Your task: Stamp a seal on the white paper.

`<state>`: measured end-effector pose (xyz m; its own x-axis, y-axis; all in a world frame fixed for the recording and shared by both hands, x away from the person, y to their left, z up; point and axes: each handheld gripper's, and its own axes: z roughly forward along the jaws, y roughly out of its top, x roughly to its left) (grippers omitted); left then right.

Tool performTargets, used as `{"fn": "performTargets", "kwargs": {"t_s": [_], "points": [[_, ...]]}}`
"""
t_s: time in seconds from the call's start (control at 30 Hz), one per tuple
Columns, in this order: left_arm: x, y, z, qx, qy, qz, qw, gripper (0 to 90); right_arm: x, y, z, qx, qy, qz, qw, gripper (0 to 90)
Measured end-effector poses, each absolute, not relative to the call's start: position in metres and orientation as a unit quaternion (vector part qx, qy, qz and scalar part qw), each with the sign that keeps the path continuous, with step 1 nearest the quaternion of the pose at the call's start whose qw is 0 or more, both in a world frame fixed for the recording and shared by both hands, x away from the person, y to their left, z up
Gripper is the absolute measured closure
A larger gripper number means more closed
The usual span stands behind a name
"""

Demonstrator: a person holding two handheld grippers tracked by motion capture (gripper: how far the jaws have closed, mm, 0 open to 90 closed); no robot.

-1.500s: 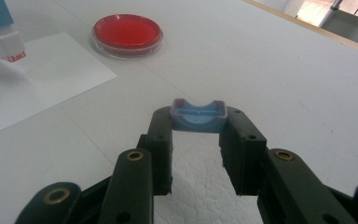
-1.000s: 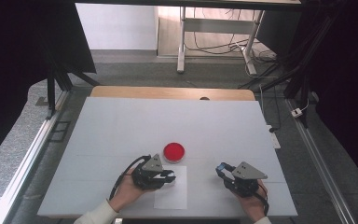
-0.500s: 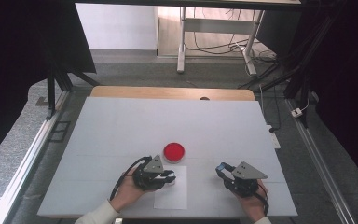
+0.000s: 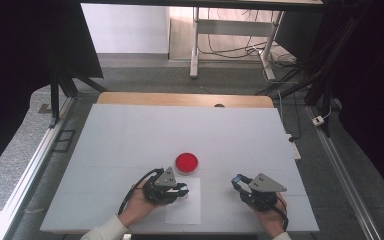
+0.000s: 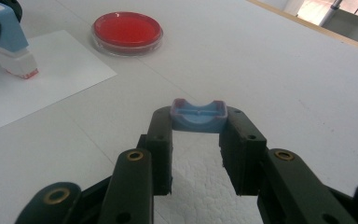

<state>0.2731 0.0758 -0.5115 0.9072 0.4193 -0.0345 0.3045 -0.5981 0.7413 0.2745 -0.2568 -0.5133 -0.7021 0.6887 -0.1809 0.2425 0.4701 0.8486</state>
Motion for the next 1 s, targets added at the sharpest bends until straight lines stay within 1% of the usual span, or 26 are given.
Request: {"fn": "performTargets", "kwargs": {"t_s": [0.33, 0.47, 0.63, 0.83, 1.0], "points": [[0.2733, 0.0754, -0.5113, 0.892, 0.206, 0.068, 0.396, 76.3, 0.2741, -0.2565, -0.5132, 0.285, 0.817, 0.427, 0.262, 64.9], [0.2729, 0.0719, -0.5117, 0.902, 0.2, 0.075, 0.376, 76.4, 0.2741, -0.2563, -0.5132, 0.285, 0.817, 0.427, 0.262, 64.9], [0.2737, 0.0712, -0.5107, 0.904, 0.201, 0.073, 0.37, 76.5, 0.2739, -0.256, -0.5132, 0.284, 0.817, 0.429, 0.26, 64.9], [0.2674, 0.0667, -0.5103, 0.908, 0.194, 0.097, 0.359, 76.6, 0.2737, -0.2557, -0.5132, 0.284, 0.816, 0.43, 0.26, 64.9], [0.2655, 0.0671, -0.5114, 0.907, 0.192, 0.103, 0.361, 76.6, 0.2735, -0.2559, -0.513, 0.284, 0.816, 0.431, 0.261, 64.9]]}}
